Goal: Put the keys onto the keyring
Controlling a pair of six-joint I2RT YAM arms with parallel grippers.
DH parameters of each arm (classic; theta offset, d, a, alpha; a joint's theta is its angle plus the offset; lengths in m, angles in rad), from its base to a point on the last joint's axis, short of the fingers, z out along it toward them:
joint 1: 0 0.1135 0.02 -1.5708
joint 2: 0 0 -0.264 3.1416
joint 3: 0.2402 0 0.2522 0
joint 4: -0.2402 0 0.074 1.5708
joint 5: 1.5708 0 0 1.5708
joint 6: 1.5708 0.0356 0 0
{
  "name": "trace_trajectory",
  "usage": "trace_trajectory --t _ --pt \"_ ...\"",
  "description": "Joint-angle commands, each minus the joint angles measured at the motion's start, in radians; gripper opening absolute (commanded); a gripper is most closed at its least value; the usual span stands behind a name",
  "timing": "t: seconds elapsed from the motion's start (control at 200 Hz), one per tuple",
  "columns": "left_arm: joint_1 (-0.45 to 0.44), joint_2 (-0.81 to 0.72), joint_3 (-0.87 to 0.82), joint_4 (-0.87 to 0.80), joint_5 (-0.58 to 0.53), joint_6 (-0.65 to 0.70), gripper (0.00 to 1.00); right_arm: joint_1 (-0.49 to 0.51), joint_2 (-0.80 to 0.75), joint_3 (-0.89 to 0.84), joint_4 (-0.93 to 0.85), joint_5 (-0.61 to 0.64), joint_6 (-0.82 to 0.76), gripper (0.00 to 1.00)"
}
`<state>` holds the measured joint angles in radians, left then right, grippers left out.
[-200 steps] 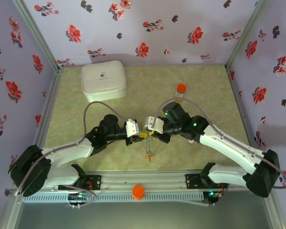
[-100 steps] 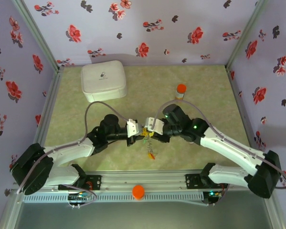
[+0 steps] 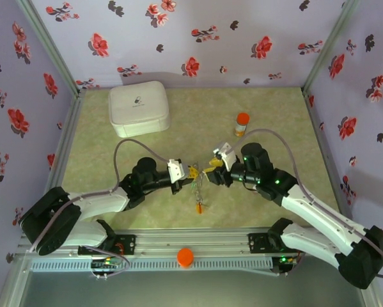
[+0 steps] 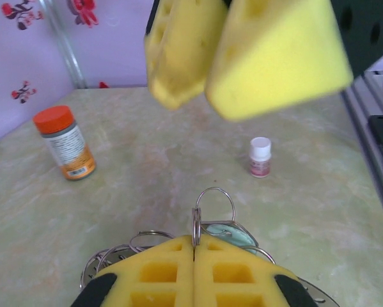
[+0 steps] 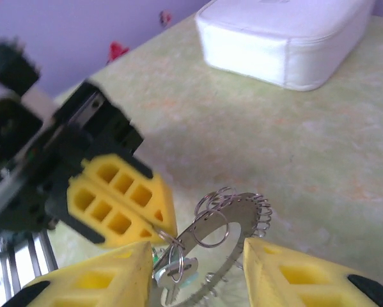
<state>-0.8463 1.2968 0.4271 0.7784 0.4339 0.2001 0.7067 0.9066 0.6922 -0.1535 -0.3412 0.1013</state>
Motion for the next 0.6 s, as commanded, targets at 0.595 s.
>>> trace_trajectory --t 0.595 --pt "-0.005 0.039 -0.023 0.279 0.048 -0.143 0.00 -0.002 0.033 -0.022 0.027 -0.094 0.221 0.33"
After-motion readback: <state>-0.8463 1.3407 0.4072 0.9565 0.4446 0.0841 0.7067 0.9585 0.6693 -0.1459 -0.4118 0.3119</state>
